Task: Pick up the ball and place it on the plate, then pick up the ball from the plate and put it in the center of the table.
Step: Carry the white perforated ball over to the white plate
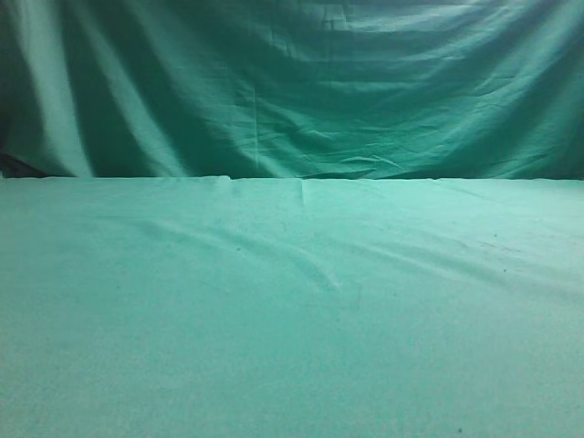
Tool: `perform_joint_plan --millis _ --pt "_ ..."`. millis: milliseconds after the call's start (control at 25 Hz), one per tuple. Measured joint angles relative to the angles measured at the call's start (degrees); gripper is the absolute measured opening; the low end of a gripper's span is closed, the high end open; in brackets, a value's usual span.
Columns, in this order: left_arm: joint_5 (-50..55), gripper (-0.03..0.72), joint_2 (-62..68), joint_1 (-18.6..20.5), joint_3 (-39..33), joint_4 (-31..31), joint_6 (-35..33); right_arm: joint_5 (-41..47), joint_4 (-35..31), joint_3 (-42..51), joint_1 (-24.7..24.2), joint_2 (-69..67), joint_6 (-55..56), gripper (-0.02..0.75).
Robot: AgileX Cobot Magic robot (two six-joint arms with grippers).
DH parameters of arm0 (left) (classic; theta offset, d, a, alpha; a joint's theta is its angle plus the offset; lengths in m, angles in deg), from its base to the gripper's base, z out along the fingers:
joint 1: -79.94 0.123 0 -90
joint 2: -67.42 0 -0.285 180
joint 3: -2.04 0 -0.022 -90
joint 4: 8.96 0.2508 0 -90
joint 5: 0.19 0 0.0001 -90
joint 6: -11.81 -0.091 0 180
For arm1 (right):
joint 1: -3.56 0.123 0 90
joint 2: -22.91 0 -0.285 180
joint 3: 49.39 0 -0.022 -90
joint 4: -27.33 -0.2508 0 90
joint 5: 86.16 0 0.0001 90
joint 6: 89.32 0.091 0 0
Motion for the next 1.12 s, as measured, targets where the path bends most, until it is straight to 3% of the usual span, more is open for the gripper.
perform_joint_plan --millis 360,1120 --pt "4.2 0.308 0.6 0.0 2.6 -5.5 -3.5 0.0 -0.3 0.0 0.0 0.0 -0.5 0.0" --pt "4.1 0.308 3.9 0.5 2.7 -4.4 -4.2 0.8 -1.4 0.0 0.0 0.0 -0.8 0.0"
